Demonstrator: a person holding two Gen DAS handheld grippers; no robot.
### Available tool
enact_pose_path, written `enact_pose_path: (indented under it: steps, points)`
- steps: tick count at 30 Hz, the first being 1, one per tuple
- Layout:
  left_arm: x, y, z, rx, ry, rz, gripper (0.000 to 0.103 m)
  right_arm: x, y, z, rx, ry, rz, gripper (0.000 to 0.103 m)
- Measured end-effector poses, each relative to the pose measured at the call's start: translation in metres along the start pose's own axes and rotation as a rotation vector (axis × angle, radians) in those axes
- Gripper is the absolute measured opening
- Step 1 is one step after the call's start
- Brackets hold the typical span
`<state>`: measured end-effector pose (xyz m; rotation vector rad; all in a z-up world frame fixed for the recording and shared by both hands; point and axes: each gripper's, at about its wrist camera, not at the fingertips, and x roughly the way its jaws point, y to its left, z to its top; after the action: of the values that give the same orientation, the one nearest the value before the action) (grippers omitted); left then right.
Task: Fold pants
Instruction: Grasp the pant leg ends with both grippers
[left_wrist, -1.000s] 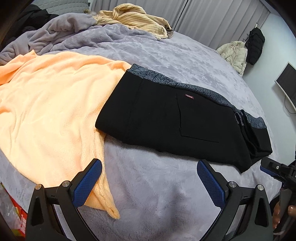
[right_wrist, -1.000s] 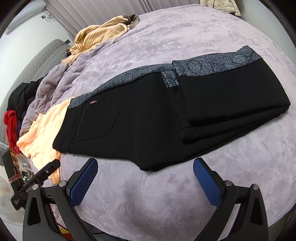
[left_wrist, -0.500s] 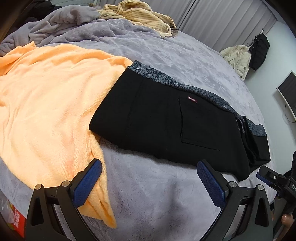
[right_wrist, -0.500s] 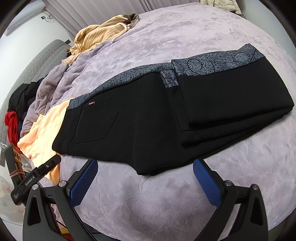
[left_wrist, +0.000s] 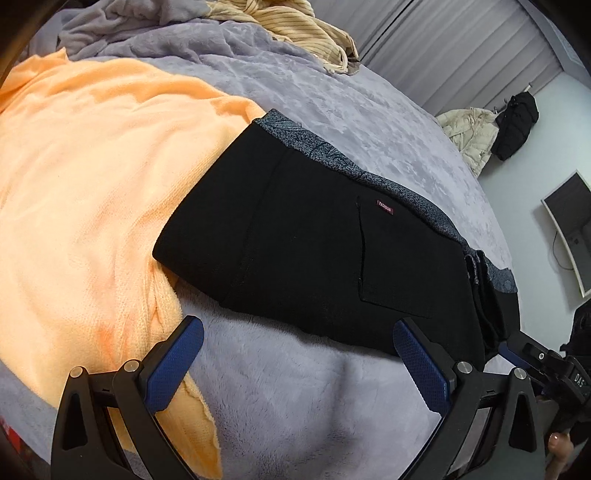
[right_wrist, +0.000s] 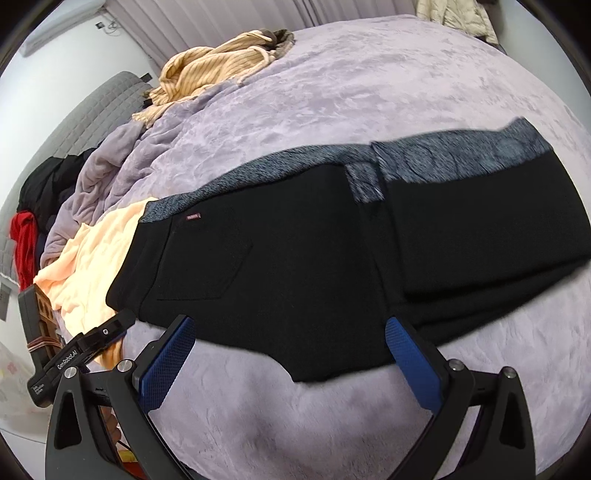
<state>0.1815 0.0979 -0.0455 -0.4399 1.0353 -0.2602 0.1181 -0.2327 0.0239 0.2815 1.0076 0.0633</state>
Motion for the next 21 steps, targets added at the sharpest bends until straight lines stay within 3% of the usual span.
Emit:
enact_pose_path:
  steps: [4, 6, 11, 18, 21]
  points:
    - [0.003, 0.005, 0.003, -0.02, -0.025, -0.049, 0.103, 0.021, 0.005, 0.002, -0.014, 0.029, 0.011, 0.103]
    - [0.001, 0.005, 0.005, -0.028, -0.049, -0.122, 0.103, 0.031, 0.001, -0.002, 0.003, 0.055, 0.024, 0.103]
    - [0.008, 0.01, 0.007, -0.06, -0.073, -0.154, 0.103, 0.037, -0.004, -0.005, -0.011, 0.046, 0.044, 0.103]
    - [0.018, 0.003, 0.001, -0.014, -0.079, -0.103, 0.103, 0.038, -0.022, -0.006, 0.067, 0.029, 0.13, 0.102]
    - [0.022, -0.002, 0.001, -0.008, -0.071, -0.106, 0.103, 0.038, -0.02, -0.007, 0.051, 0.026, 0.125, 0.102]
